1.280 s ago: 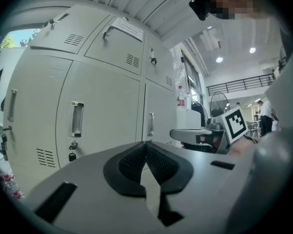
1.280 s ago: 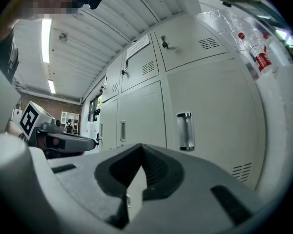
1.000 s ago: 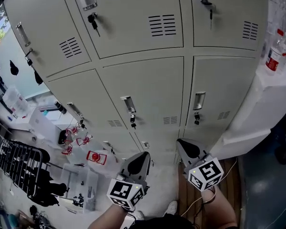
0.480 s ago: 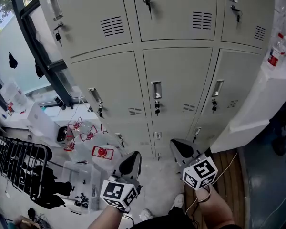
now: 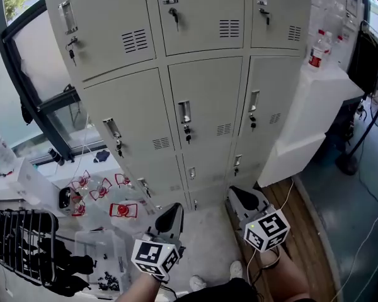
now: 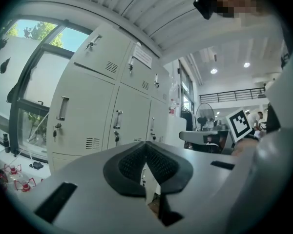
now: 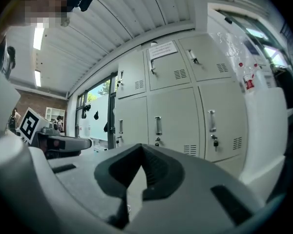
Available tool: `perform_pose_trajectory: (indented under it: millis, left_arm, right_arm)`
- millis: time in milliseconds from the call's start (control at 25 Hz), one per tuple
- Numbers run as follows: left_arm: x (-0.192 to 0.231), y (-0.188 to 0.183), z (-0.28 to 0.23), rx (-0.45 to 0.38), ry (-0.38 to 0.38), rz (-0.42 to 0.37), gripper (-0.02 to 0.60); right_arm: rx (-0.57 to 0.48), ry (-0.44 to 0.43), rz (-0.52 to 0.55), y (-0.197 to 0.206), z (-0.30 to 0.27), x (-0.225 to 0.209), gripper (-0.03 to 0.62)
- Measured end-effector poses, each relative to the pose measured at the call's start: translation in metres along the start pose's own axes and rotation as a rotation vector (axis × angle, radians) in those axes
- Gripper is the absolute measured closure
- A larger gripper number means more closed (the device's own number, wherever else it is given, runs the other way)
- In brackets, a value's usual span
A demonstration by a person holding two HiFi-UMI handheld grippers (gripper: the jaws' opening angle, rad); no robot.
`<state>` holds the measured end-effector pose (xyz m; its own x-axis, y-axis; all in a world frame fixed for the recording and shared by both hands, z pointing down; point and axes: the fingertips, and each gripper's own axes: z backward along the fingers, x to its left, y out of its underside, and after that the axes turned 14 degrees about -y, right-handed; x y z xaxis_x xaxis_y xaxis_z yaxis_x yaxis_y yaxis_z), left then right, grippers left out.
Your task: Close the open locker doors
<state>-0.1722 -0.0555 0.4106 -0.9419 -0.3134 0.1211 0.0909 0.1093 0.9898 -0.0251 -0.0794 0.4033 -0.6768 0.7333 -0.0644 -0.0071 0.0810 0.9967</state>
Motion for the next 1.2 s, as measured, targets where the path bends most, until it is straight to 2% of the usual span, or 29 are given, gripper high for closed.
perform_pose_trajectory:
  millis: [200,440,800,1040,1200]
  left_arm:
    - [-0.042,-0.004,0.006,-0.014,0.057,-0.01,0.58]
    - [-0.101,0.004,0.028,-0.01,0.046,-0.021,0.58]
    - [-0.197,0.031,0.077,0.001,-0.047,-0.051,0.58]
    - [-0.217,0.037,0.112,-0.004,-0.143,-0.051,0.58]
    - [-0.219,0.039,0.128,-0.004,-0.18,-0.058,0.58]
  right_arm:
    - [-0.018,0.075,0.009,-0.007,0.054,-0.011,0.592]
    - [-0.039,0.063,0.004,-0.006,0.116,-0.014,0.592]
    - [-0.049,-0.057,0.006,0.004,0.203,-0.007,0.592]
    - [-0.058,-0.129,-0.007,0.011,0.231,0.005,0.592]
    - [-0.059,-0.154,-0.016,0.015,0.236,0.011,0.592]
